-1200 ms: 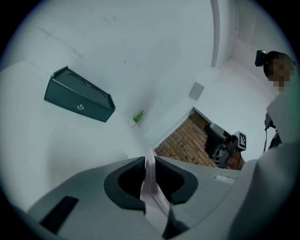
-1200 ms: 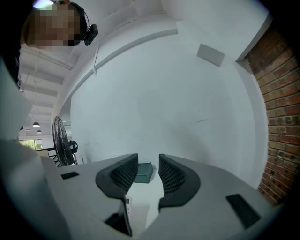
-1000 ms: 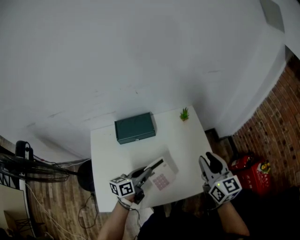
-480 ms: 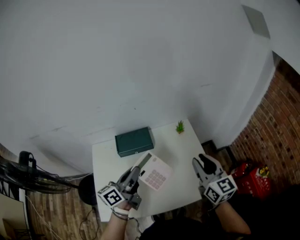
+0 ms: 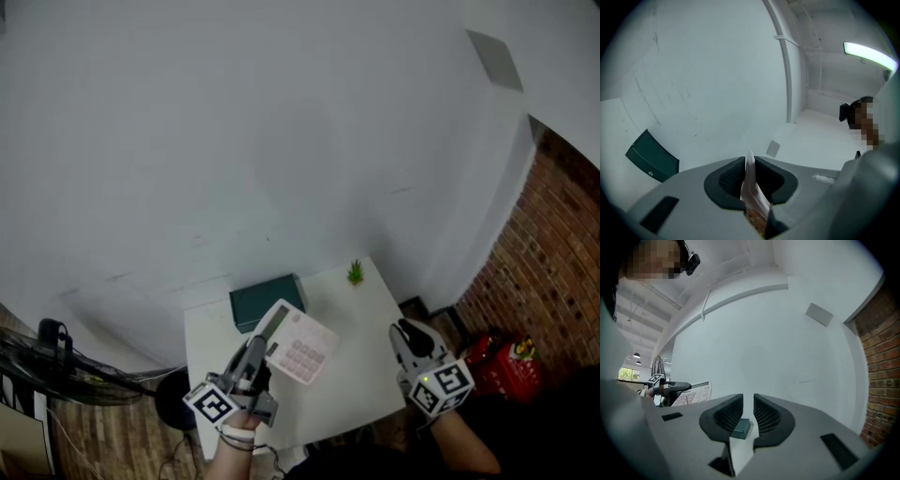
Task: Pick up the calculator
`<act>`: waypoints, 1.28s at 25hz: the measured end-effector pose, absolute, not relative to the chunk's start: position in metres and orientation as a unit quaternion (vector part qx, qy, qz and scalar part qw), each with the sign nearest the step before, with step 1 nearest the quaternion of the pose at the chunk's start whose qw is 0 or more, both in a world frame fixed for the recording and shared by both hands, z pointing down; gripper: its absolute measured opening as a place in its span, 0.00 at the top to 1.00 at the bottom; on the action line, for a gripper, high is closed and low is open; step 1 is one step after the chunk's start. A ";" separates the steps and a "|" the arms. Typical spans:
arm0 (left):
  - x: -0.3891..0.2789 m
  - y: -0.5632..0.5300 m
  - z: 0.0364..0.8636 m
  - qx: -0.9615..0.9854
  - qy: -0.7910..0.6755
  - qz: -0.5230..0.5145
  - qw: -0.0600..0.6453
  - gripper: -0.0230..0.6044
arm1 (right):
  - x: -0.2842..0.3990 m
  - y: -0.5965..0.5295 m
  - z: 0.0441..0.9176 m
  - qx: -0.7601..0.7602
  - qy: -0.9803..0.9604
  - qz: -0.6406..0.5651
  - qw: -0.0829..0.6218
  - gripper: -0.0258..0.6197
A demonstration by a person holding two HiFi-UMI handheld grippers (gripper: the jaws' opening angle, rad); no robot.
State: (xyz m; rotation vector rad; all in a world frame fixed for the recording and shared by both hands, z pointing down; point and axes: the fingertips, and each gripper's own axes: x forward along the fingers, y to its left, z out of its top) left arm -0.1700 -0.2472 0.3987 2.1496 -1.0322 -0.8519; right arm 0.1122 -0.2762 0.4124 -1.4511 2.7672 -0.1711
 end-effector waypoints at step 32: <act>-0.193 -0.291 0.398 0.828 -0.268 -0.353 0.344 0.88 | 0.113 -0.267 0.414 -0.568 0.822 -0.028 -0.025 0.92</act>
